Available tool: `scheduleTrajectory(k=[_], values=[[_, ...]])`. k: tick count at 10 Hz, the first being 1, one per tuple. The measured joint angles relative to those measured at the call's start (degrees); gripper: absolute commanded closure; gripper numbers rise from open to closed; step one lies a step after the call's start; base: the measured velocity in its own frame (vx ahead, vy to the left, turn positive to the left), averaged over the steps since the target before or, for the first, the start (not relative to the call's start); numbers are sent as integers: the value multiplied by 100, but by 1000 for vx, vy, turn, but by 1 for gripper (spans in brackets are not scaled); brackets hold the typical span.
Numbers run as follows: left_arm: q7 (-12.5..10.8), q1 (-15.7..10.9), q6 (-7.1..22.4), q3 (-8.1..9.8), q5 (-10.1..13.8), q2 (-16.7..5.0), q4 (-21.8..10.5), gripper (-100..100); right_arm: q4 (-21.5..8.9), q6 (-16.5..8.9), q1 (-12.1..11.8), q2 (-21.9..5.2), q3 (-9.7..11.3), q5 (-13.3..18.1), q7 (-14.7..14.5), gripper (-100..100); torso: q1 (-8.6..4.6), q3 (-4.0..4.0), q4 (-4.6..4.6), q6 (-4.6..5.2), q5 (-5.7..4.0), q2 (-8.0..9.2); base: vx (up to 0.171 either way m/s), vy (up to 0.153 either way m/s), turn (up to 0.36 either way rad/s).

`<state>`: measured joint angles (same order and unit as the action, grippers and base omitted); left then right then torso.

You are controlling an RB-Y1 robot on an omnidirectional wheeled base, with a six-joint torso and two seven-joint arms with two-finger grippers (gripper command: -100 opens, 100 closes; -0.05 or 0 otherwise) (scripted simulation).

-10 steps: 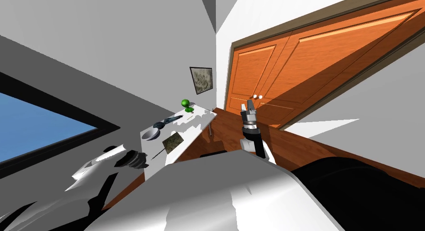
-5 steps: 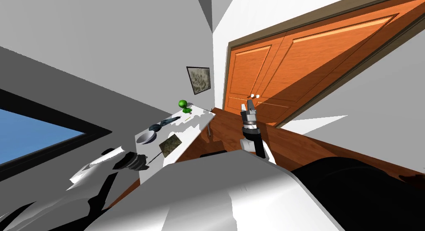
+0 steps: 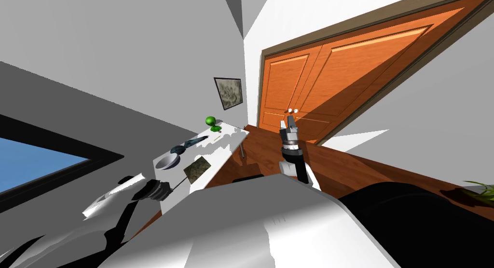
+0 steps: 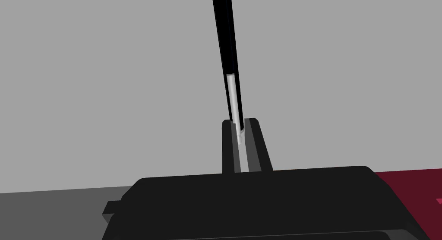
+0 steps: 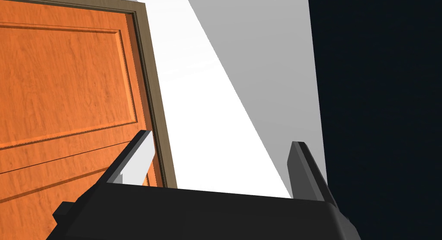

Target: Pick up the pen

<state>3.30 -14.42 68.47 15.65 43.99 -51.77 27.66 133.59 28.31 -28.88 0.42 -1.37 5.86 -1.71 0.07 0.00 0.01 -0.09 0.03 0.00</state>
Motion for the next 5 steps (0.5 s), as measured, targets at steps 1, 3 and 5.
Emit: scheduleTrajectory(k=[1,3,5], values=[[-3,-2,-4,2,1,-4,2,100,0,0,0,0,0,0,0,0,1,-2,-2,0,3,-2,0,0,0],[-5,-2,-4,3,2,-3,1,0,0,0,0,0,0,0,0,0,3,-3,-3,1,2,-4,0,0,0],[-37,52,6,15,5,12,82,100,0,0,0,0,0,0,0,0,4,-4,-4,-2,2,-5,13,-7,83]])
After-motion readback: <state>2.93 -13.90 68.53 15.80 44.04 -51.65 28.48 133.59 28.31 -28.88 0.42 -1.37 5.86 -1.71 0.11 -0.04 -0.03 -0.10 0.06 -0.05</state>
